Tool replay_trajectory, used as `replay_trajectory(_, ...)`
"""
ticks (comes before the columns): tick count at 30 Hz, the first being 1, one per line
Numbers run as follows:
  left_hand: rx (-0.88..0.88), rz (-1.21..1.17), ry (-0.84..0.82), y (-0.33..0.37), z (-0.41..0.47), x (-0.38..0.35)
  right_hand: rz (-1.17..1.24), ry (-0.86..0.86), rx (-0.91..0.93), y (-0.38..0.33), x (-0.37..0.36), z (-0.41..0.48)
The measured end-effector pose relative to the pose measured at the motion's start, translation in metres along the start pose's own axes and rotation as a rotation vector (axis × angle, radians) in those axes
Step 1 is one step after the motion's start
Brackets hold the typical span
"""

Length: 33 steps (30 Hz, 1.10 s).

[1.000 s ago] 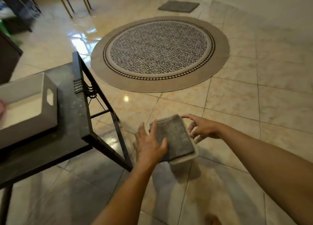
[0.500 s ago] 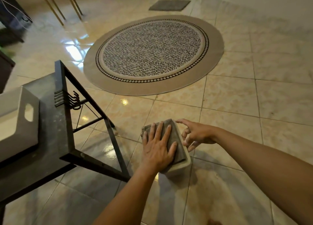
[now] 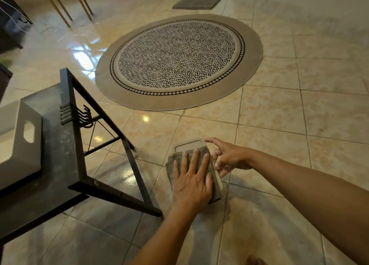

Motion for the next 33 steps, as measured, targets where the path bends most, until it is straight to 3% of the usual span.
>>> replay_trajectory(4, -0.002, 0.037, 0.036, 0.004, 0.029, 0.002, 0.015, -0.007, -0.001, 0.0, -0.001, -0.002)
replay_trajectory(9, 0.145, 0.015, 0.049, -0.019, 0.019, 0.001, 0.033, 0.012, -0.01, 0.001, -0.002, 0.003)
replay_trajectory(15, 0.039, 0.033, 0.018, 0.015, 0.026, -0.004, 0.033, -0.008, -0.017, 0.002, -0.003, 0.002)
replay_trajectory(20, 0.181, 0.023, 0.056, -0.022, 0.033, 0.005, 0.023, 0.02, -0.011, 0.0, -0.005, 0.004)
replay_trajectory(30, 0.098, 0.048, 0.07, -0.003, 0.034, -0.002, 0.005, 0.018, -0.012, -0.002, -0.008, 0.009)
replay_trajectory(33, 0.167, 0.017, 0.075, -0.017, 0.045, 0.003, 0.016, 0.021, -0.008, -0.003, -0.008, 0.01)
Point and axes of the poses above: each hand's wrist, its own z-axis towards the middle knuckle, its own x-axis out of the back of the hand, y = z × x, the point moved 5 cm from there along z, towards the middle knuckle, and after that the axes turned 9 degrees about y, right-handed, at the moved point
